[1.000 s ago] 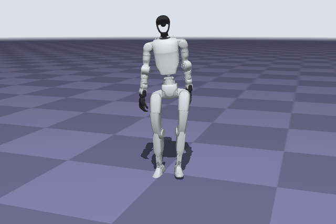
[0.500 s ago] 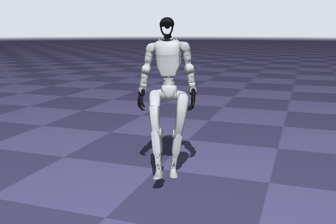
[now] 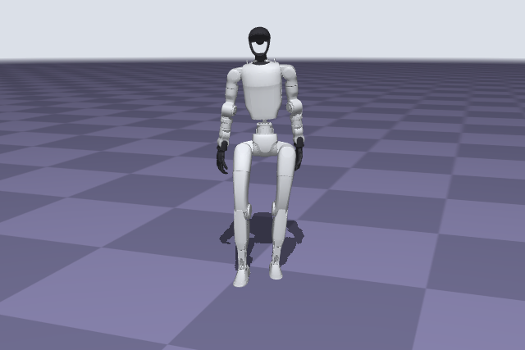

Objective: In place motions

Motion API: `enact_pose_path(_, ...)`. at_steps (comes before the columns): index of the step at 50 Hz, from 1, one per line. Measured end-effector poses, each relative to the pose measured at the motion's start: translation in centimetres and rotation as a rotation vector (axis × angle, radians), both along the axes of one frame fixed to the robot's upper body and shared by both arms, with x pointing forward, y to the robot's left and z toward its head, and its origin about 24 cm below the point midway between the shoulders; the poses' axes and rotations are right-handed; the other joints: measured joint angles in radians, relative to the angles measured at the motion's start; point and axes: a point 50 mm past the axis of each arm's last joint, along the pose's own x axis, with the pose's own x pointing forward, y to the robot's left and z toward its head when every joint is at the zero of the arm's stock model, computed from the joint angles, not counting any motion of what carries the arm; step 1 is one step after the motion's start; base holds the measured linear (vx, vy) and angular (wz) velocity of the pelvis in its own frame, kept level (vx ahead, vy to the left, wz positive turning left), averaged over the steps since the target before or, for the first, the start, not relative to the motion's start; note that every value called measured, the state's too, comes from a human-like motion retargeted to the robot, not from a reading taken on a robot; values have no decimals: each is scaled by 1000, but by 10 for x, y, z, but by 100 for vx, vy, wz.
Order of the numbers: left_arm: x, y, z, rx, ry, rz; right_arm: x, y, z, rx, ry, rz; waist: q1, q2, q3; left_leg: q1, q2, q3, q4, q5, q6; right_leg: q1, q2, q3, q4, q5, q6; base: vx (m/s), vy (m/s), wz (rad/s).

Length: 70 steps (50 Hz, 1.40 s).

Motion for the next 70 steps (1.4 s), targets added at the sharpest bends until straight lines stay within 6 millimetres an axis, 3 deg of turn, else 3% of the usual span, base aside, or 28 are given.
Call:
enact_pose_path(3,-18,-4,3,24,71,68,23,6,-2,35,-61,48,66,-2,-28,-16,-2,56,-2,-17,-4,129,-9,38,1,69,19,-1,-6,-102)
enact_pose_path(5,-29,-7,5,32,103,107,34,11,-3,54,-99,80,94,9,-59,-37,5,78,-3,-23,-6,219,-5,20,-49,-30,41,3,-14,-53)
enact_pose_path(7,-38,-9,6,44,128,147,45,16,-3,89,-128,113,97,3,-71,-35,-8,82,7,-37,-4,270,-8,-73,-138,-133,4,8,-12,-15)
enact_pose_path(9,-44,-10,8,48,145,163,50,20,-4,120,-140,130,130,-1,-83,-26,-12,106,11,-49,-4,277,-3,-50,-209,-74,7,8,-11,-60)
enact_pose_path(10,-44,-11,8,49,150,164,52,22,-4,133,-143,132,163,2,-88,-23,-5,130,11,-56,-5,271,10,20,-223,-56,15,-3,-12,-72)
enact_pose_path(12,-35,-13,5,69,129,154,62,25,-4,153,-173,128,193,17,-96,-39,17,126,26,-64,-9,274,-8,-63,-256,-30,57,-11,-14,-6)
enact_pose_path(13,-30,-13,4,79,105,159,68,27,-3,162,-190,137,184,12,-96,-47,13,115,30,-65,-10,281,-9,-138,-262,-34,51,-11,-18,22)
enact_pose_path(16,-16,-15,1,47,32,156,79,30,-2,182,-208,191,184,9,-85,-40,13,125,27,-63,-13,272,16,-35,-255,-47,11,-2,-16,-3)
enact_pose_path(18,-3,-20,-1,-5,-6,129,83,30,-1,183,-210,213,149,15,-78,-39,13,98,26,-55,-14,281,13,-67,-254,-54,3,-5,-7,56)
enact_pose_path(22,19,-20,-3,-10,-69,63,71,26,-2,167,-188,191,181,29,-74,-65,21,143,40,-39,3,296,43,3,-259,-60,-13,-5,-6,-48)
enact_pose_path(25,34,-11,-4,0,-130,-97,44,18,-4,135,-103,136,266,29,-81,-65,35,200,46,-42,-3,299,58,69,-263,-57,-24,9,-3,-46)
enact_pose_path(28,43,-1,-4,28,-173,-239,15,9,-2,83,12,79,153,20,-104,-33,17,50,32,-60,-28,313,25,-81,-260,-83,-15,2,-5,191)
enact_pose_path(33,38,-1,-4,26,-155,-229,-21,3,2,34,142,50,143,19,-118,-30,23,46,32,-63,-31,320,32,-81,-261,-92,-18,4,-3,9)
enact_pose_path(38,20,-4,-3,33,-78,-117,-36,1,4,25,162,37,133,19,-132,-26,28,57,30,-69,-35,317,37,-75,-258,-98,-21,3,-1,-5)
enact_pose_path(43,4,4,-1,116,-20,-148,-36,1,4,27,158,37,123,21,-133,-19,36,67,27,-76,-40,312,44,-64,-255,-98,-22,0,0,0)
enact_pose_path(48,-4,5,0,117,10,-163,-24,3,1,38,127,54,117,25,-129,-16,48,80,25,-79,-51,302,53,-53,-250,-92,-25,0,-1,-7)
enact_pose_path(55,3,1,-1,86,-5,-73,0,14,-3,104,47,80,125,22,-116,-16,54,78,25,-76,-69,299,55,-53,-246,-90,-31,-3,-3,3)
enact_pose_path(61,17,13,-2,107,-57,-193,17,18,-5,139,-4,134,124,24,-109,-18,59,50,29,-69,-85,308,62,-66,-247,-102,-42,-7,-8,22)
enact_pose_path(65,18,19,-1,118,-67,-236,20,18,-5,143,-15,153,118,28,-115,-25,66,32,36,-67,-97,315,70,-82,-251,-110,-50,-7,-10,22)
enact_pose_path(70,5,16,0,120,-24,-146,15,17,-5,137,4,155,115,27,-125,-35,76,21,59,-75,-110,322,82,-92,-259,-114,-61,-5,-10,11)
